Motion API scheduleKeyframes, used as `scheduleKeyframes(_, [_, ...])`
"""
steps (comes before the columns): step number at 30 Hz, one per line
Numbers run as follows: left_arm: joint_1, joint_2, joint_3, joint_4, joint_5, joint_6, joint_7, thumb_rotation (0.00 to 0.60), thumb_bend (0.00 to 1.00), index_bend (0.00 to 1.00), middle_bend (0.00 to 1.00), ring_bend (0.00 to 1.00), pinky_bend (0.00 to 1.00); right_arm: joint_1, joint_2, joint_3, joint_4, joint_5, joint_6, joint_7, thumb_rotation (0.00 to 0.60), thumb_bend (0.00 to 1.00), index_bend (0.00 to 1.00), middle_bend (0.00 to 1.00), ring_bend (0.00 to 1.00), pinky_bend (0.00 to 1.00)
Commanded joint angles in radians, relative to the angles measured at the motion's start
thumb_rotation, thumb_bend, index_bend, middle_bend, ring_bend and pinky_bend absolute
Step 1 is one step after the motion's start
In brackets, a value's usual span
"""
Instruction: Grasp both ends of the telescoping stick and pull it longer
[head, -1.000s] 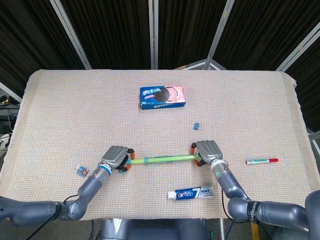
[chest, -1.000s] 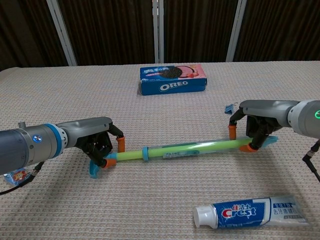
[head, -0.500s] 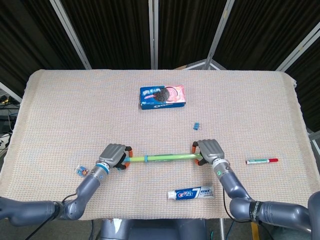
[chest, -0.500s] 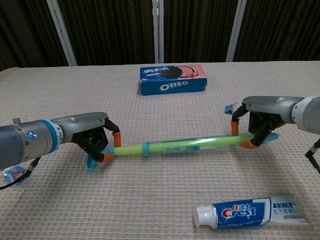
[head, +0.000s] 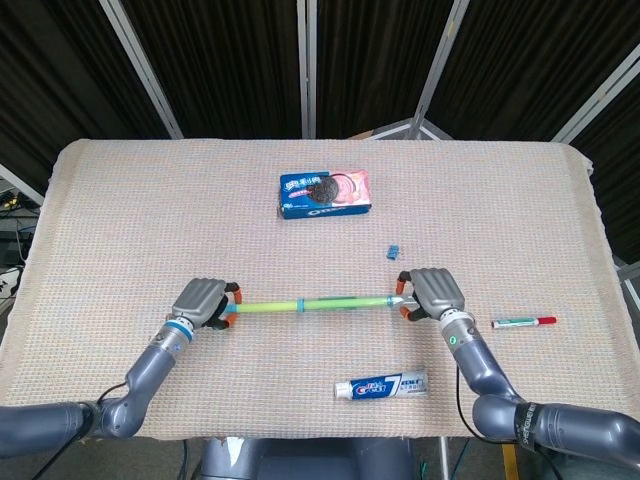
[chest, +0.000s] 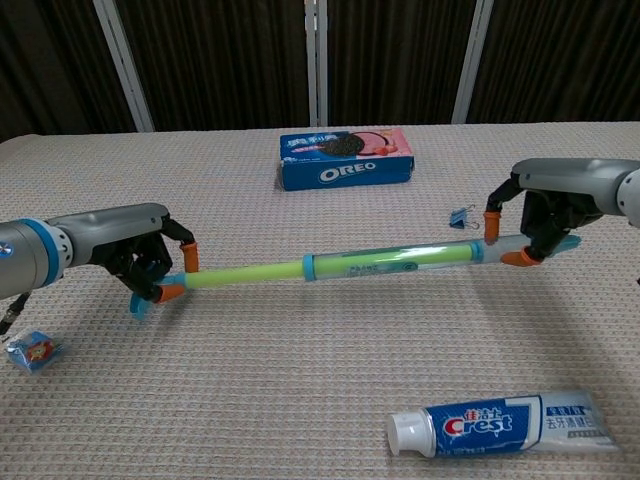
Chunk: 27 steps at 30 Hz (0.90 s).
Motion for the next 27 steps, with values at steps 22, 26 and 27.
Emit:
scheduleKeyframes(22, [0.083, 0.079, 0.022, 0.082, 0.149, -0.039, -0.170, 0.600, 0.47, 0.69, 0.82, 0.82, 1.00, -0.050, 0.082, 0.019, -0.009, -0.034, 0.022, 0.062, 0.600, 0.38, 0.64, 1.00, 1.00, 1.00])
scheduleKeyframes(26, [0.089, 0.084, 0.019, 0.088, 0.149, -0.043, -0.176, 0.600, 0.48, 0.69, 0.82, 0.82, 1.00, -0.055, 0.093, 0.020, -0.001, -0.037, 0.020, 0.067, 0.600, 0.38, 0.64, 1.00, 1.00, 1.00])
scheduleKeyframes(27, [0.090, 0.085, 0.018, 0.090, 0.149, -0.045, -0.179, 0.600, 0.48, 0.69, 0.82, 0.82, 1.00, -0.057, 0.096, 0.020, 0.000, -0.038, 0.019, 0.067, 0.600, 0.38, 0.64, 1.00, 1.00, 1.00])
